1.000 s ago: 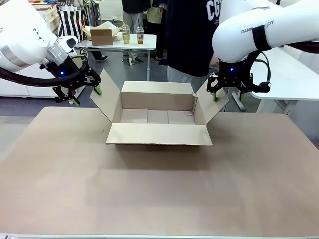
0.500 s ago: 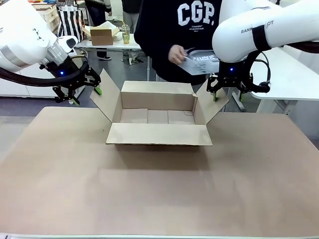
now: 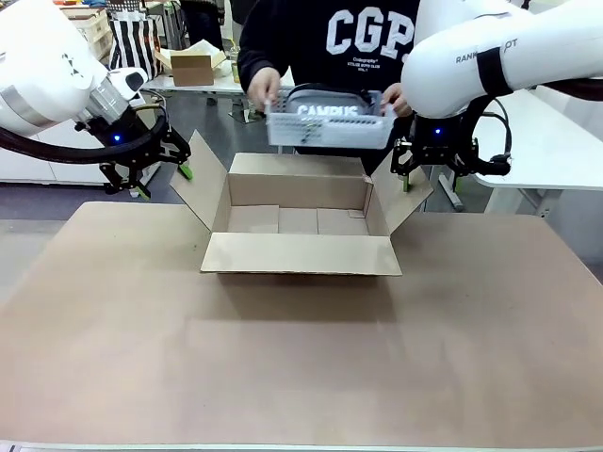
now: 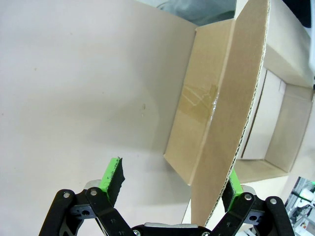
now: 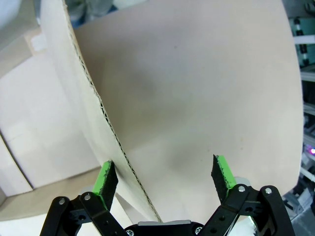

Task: Pack the gift set into the box.
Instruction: Lift both hands away from the flaps of the Package Box.

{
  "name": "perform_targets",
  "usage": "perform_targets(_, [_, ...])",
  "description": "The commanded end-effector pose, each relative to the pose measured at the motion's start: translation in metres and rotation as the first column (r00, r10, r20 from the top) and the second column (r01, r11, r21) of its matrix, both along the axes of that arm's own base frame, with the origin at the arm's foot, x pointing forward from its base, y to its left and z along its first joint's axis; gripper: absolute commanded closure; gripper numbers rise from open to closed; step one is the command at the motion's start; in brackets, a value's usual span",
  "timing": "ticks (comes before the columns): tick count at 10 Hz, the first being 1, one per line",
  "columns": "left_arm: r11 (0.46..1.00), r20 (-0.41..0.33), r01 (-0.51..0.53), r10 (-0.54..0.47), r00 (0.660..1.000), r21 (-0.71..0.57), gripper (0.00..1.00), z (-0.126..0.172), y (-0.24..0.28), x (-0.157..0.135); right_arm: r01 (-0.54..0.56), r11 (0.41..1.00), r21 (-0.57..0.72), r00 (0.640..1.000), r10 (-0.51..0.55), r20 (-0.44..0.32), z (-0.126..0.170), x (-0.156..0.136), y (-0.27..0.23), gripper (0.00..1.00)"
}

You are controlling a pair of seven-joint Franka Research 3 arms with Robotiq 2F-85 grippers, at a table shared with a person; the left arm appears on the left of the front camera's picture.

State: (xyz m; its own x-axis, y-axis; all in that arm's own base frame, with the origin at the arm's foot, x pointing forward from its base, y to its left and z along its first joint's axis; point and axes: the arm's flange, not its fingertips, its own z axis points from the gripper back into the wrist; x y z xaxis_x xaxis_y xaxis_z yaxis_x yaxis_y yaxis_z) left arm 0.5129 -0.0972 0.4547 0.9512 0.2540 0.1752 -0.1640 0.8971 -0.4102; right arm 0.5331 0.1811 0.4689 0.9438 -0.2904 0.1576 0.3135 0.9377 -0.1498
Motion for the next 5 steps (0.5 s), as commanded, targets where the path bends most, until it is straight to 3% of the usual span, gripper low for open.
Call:
perform_targets(1, [1.000, 0.000, -0.016, 0.016, 1.000, 0.016, 0.00, 0.0021, -0.0008, 0.0006, -0.016, 1.000, -0.005, 1.000, 0.016, -0.009, 0.0023, 0.0004, -0.0011, 0.00])
perform_targets(5, [1.000, 0.000, -0.016, 0.016, 1.000, 0.016, 0.00, 0.0021, -0.0008, 0.0006, -0.016, 1.000, -0.005, 1.000, 0.016, -0.009, 0.0023, 0.0004, -0.0011, 0.00])
